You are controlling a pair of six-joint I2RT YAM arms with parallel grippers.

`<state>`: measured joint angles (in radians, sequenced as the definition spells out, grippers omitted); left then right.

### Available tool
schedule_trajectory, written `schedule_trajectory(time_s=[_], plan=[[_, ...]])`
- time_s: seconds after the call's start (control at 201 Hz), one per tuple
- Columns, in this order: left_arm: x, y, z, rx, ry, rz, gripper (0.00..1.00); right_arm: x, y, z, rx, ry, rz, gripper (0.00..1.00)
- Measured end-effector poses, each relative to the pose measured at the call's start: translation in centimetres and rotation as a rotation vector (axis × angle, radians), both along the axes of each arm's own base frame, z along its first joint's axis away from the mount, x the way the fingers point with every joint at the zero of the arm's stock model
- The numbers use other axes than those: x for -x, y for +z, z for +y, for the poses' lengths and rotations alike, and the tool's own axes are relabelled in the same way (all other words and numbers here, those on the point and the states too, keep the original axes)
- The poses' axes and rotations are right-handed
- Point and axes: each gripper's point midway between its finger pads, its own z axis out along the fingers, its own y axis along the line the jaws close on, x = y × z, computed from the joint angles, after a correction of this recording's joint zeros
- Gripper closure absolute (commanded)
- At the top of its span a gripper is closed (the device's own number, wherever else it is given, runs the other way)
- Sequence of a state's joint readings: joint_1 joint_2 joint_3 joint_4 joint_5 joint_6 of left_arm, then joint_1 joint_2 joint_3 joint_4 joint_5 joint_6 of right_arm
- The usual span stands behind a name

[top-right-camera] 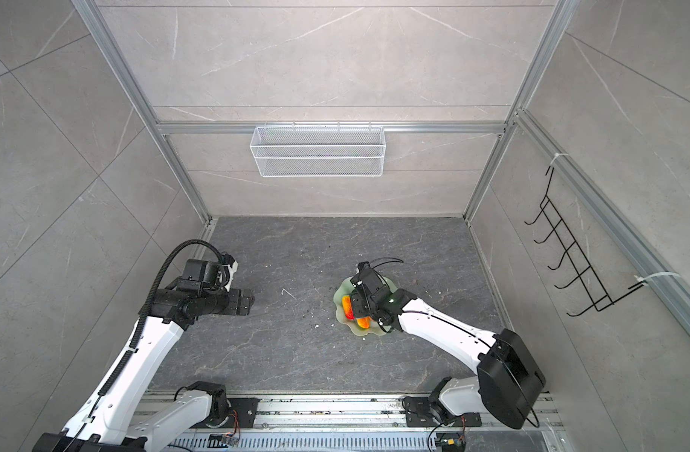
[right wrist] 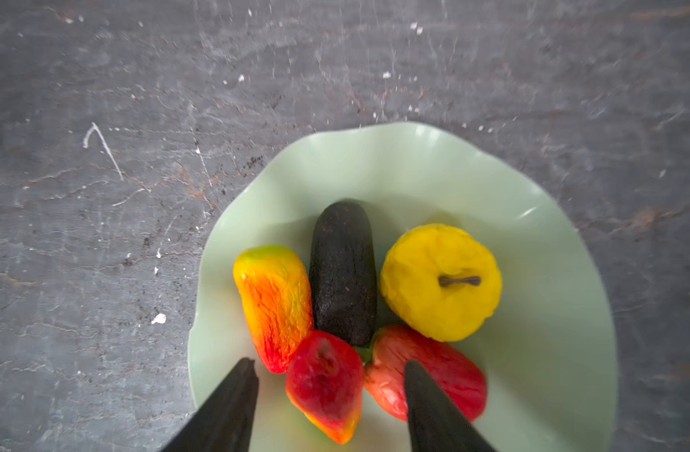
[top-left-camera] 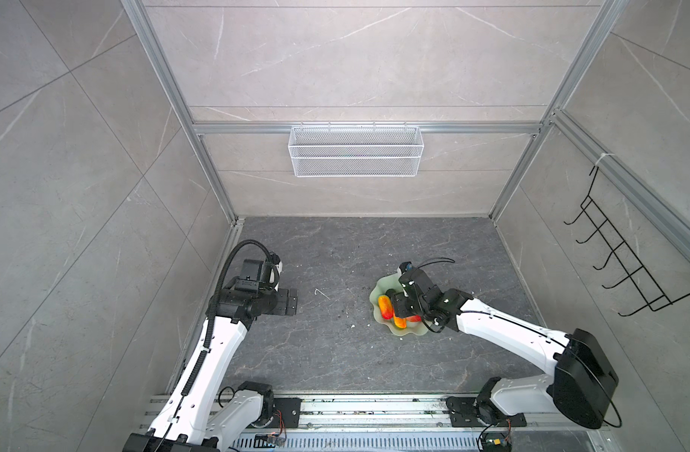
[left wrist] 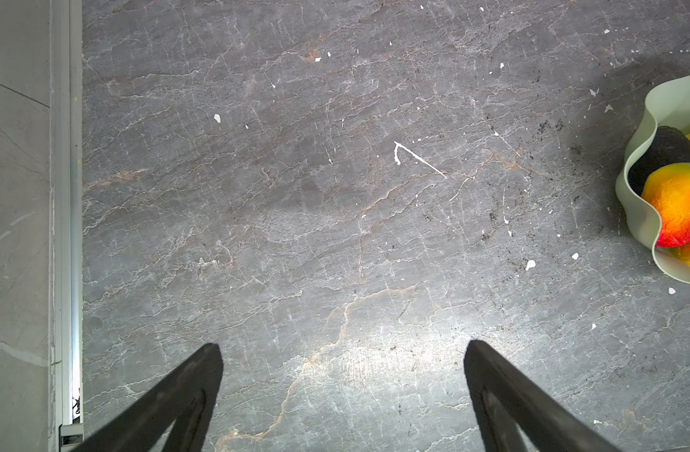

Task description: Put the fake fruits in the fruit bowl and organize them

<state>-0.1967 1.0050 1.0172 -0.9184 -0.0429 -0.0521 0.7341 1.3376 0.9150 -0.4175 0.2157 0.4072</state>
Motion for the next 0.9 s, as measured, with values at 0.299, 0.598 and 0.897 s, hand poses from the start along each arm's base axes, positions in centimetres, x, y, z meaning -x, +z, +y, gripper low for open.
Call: schedule_trajectory(time_s=[0.299, 0.598, 0.897], plan=[[-0.8, 0.2, -0.4, 0.016, -0.004, -0.023, 0.0, -1.6, 6.4, -5.8, -0.03, -0.139, -0.18, 0.0], [-6.0, 1.0, 1.3, -0.012, 0.145, -0.278, 0.0, -7.5, 7.3, -22.6, -0.169, -0.597, -0.292, 0.0], [-8.5, -5.2, 4.3, -0.082, 0.271, -0.398, 0.0, -7.7, -0.6, -25.1, -0.071, -0.593, -0.394, 0.0]])
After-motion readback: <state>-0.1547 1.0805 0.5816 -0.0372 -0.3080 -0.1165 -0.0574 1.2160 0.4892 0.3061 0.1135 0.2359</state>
